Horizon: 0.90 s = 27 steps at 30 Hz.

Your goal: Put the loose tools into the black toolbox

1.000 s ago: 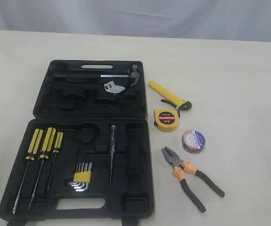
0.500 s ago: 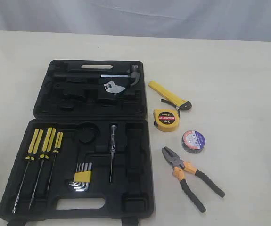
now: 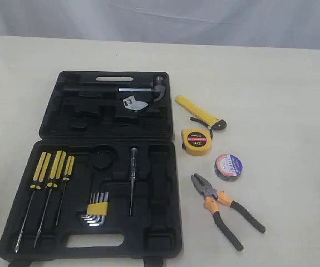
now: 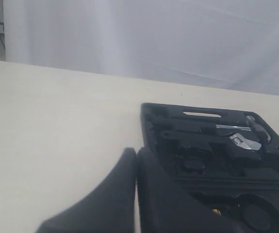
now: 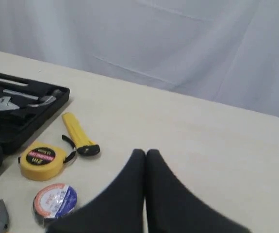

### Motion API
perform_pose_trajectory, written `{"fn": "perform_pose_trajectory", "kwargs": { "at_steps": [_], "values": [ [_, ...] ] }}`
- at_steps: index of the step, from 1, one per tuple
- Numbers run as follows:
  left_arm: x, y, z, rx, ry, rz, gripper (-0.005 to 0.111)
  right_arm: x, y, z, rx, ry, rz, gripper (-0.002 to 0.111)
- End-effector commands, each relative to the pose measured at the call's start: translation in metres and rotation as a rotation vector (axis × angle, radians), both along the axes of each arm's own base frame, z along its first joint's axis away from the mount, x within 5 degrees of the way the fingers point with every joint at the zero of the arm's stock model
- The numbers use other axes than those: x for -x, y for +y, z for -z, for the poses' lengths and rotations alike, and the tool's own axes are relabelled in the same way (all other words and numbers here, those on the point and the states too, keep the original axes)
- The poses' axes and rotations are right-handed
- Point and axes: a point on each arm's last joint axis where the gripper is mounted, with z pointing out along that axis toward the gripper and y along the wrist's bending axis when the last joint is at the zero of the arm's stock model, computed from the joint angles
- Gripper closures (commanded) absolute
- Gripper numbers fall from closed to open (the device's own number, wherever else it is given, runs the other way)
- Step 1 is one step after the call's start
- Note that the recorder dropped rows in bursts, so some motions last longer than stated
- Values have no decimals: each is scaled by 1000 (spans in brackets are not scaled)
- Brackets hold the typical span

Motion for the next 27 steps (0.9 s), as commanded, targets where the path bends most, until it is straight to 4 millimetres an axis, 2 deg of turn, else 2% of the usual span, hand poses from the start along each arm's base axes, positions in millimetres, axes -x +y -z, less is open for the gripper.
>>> {"fn": "perform_pose_trajectory", "kwargs": {
  "at_steps": [1,5,10,20,23,27],
  "values": [
    [0,0,-1,-2,0,6,107,0,1,-17,-5,-200,-7,109],
    [0,0,-1,-2,0,6,107,1,1,-27,-128,-306,-14,109],
    [0,0,-1,-5,-1,5,107,3,2,-38,-178,-420,-30,109],
    [0,0,-1,-5,-1,5,107,4,2,-40,-550,-425,-67,109],
    [0,0,-1,-5,-1,5,107,4,2,-41,-673,-404,-76,109],
    [0,0,-1,-5,-1,5,107,7,0,-56,-605,-156,28,109]
  ]
}}
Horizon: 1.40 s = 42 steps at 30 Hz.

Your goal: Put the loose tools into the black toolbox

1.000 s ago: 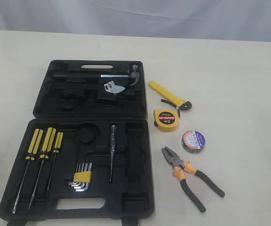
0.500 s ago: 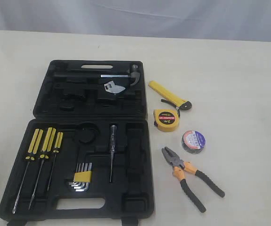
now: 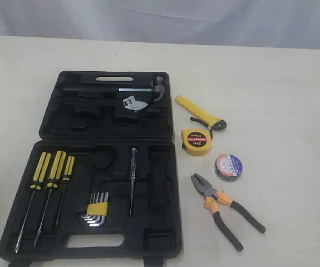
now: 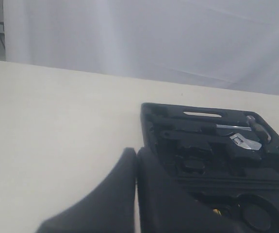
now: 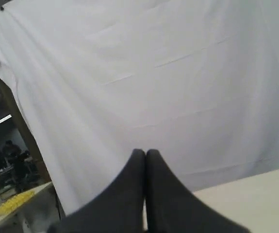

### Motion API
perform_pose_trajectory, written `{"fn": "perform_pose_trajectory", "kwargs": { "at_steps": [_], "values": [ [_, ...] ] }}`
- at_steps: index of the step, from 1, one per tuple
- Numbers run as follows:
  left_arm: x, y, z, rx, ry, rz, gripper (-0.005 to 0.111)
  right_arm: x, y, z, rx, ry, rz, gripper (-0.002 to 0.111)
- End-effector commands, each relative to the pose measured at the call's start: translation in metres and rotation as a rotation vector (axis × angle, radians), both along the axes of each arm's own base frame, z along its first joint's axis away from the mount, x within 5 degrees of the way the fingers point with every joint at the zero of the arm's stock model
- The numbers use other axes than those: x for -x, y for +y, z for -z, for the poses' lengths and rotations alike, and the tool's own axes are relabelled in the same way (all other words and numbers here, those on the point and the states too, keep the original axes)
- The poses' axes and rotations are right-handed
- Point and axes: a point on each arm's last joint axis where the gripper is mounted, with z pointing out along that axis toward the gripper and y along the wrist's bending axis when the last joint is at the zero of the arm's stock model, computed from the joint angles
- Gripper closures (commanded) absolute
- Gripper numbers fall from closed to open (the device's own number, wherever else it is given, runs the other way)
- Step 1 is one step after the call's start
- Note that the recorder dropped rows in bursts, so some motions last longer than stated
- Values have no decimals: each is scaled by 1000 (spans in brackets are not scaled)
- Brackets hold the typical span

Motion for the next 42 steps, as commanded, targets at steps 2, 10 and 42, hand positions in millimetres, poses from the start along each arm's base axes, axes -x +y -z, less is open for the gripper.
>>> {"fn": "perform_pose_trajectory", "kwargs": {
  "at_steps": [2,10,42],
  "values": [
    [0,0,-1,-5,-1,5,107,1,-2,-26,39,277,22,109],
    [0,0,-1,-5,-1,5,107,-36,9,-87,326,731,-111,109],
    [0,0,-1,-5,-1,5,107,-197,113,45,657,1457,-473,61]
  ]
}}
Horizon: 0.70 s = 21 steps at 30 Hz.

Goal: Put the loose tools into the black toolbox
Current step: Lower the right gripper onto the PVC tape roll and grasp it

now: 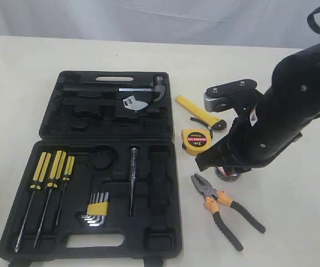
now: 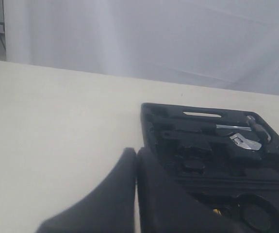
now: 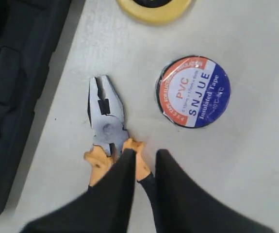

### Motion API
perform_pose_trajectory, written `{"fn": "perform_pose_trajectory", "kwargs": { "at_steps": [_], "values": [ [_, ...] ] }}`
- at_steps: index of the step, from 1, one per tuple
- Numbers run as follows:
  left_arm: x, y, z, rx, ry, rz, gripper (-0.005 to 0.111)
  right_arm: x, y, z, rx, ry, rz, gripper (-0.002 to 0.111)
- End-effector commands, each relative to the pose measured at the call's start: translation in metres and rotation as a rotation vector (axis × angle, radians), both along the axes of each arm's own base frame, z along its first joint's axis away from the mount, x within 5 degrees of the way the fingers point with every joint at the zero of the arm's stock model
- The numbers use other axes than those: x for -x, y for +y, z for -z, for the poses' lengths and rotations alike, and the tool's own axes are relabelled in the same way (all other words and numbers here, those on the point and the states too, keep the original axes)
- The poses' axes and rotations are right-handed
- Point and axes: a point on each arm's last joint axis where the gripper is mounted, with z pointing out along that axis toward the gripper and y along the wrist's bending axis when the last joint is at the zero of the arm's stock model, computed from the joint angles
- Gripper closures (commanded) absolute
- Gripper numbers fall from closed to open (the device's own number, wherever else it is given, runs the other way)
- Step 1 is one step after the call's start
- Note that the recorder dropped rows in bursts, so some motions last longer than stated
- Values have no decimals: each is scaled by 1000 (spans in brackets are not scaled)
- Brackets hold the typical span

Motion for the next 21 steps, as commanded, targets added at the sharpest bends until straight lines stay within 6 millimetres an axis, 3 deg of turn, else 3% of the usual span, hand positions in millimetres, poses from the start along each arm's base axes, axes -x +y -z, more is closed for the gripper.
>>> {"fn": "perform_pose_trajectory", "kwargs": {
  "at_steps": [1,3,11,21],
  "values": [
    [0,0,-1,-5,-1,5,107,-3,2,-1,-13,-22,27,52],
    [0,0,-1,-5,-1,5,107,-3,2,-1,-16,-24,34,39],
    [0,0,-1,-5,-1,5,107,-10,-1,2,-28,-55,89,40],
    [0,0,-1,-5,-1,5,107,-28,-22,27,-2,-16,159,40]
  ]
}}
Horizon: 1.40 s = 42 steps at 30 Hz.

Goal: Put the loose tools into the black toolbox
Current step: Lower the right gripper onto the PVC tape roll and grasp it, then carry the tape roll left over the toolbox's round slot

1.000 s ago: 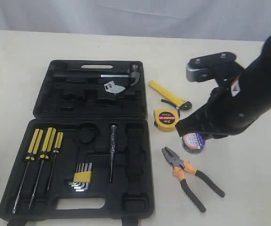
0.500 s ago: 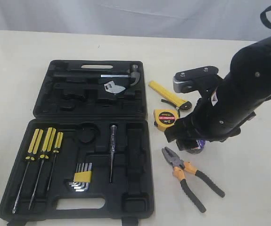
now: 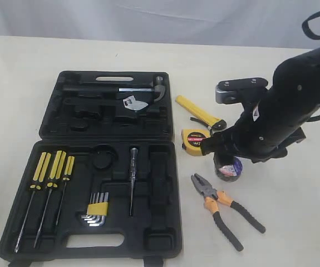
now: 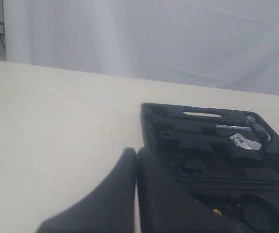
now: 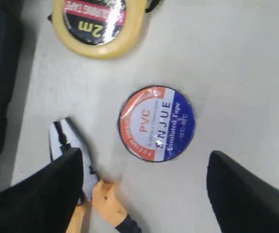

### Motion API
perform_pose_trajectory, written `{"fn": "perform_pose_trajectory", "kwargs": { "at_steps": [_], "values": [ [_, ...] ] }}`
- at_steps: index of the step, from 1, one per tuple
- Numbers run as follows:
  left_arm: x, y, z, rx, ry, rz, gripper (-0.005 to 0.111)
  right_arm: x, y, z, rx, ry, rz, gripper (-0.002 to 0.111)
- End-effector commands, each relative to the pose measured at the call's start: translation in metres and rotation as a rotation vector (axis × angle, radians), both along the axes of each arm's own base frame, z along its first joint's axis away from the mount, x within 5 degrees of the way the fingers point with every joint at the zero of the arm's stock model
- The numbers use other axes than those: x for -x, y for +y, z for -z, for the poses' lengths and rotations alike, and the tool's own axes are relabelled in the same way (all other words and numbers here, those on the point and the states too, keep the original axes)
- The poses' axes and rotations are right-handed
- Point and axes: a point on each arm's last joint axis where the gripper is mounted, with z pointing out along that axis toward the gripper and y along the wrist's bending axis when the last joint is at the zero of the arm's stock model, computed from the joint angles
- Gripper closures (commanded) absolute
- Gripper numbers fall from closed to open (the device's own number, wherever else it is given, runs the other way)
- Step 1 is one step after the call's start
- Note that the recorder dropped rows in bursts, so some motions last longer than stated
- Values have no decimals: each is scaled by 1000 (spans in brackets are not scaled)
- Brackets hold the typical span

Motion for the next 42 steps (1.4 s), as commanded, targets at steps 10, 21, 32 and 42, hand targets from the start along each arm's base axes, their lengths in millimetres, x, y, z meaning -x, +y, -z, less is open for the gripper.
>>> {"fn": "perform_pose_trajectory", "kwargs": {
  "at_steps": [10,21,32,42],
  "values": [
    [0,0,-1,-5,-1,5,107,-16,-2,33,23,4,-45,29],
    [0,0,-1,-5,-1,5,107,-19,-1,53,36,48,-45,53],
    [0,0,-1,-5,-1,5,107,-24,12,-23,-16,-18,-54,106],
    [0,0,-1,-5,-1,5,107,-28,120,-83,-95,-156,-323,106]
  ]
}}
